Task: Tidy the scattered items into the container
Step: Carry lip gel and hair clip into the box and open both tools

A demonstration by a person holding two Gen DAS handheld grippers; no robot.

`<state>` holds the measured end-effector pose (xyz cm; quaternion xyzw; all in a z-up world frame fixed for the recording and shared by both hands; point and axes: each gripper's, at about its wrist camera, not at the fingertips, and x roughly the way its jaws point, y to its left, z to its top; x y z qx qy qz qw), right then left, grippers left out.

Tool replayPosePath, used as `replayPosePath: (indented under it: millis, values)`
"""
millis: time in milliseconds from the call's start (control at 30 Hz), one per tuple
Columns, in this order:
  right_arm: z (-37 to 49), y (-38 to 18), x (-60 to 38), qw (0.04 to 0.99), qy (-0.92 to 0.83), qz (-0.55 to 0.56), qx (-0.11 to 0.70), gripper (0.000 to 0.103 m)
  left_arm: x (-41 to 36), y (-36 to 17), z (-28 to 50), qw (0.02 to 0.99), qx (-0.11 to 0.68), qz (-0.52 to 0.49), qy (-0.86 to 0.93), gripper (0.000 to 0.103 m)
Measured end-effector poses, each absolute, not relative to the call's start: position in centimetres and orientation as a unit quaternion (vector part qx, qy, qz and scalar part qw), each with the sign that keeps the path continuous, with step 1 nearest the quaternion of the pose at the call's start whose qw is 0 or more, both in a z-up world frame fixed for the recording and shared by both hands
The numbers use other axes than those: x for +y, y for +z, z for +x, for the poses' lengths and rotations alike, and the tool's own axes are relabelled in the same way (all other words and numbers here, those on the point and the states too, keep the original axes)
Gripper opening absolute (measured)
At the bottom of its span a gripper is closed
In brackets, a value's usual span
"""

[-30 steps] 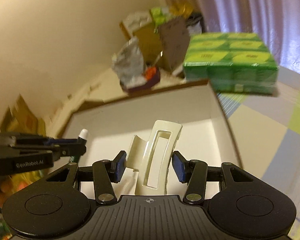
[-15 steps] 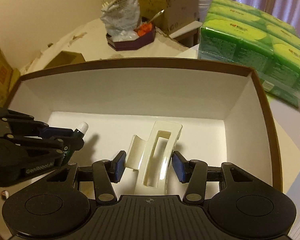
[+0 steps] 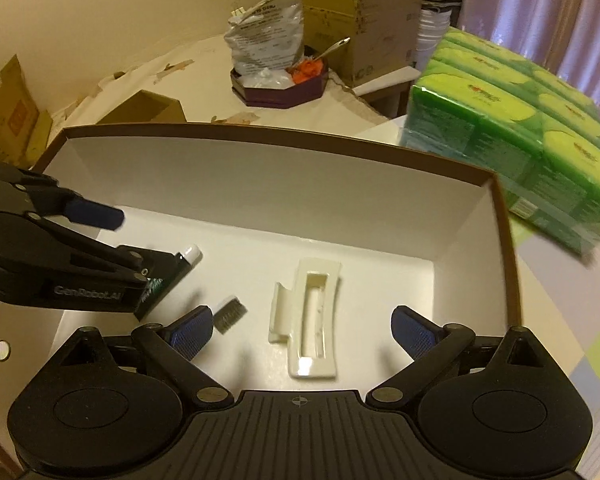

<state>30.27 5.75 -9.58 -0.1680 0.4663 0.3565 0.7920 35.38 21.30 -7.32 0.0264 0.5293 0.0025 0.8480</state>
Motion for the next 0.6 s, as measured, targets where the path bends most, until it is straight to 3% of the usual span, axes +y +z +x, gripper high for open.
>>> replayPosePath:
  millis: [367,600]
  values:
    - [27.6,-6.4,2.7,0.815,0.339,-0.150,0.446,0.101,19.6,-2.7,31.3,0.871,0.490,0.033,0.013,0.078]
    - [25.7,-4.5,0.4,0.828,0.331,-0.133,0.433,0.101,18.5,0.2,27.7,0.887,0.460,0.034,0.017,0.082]
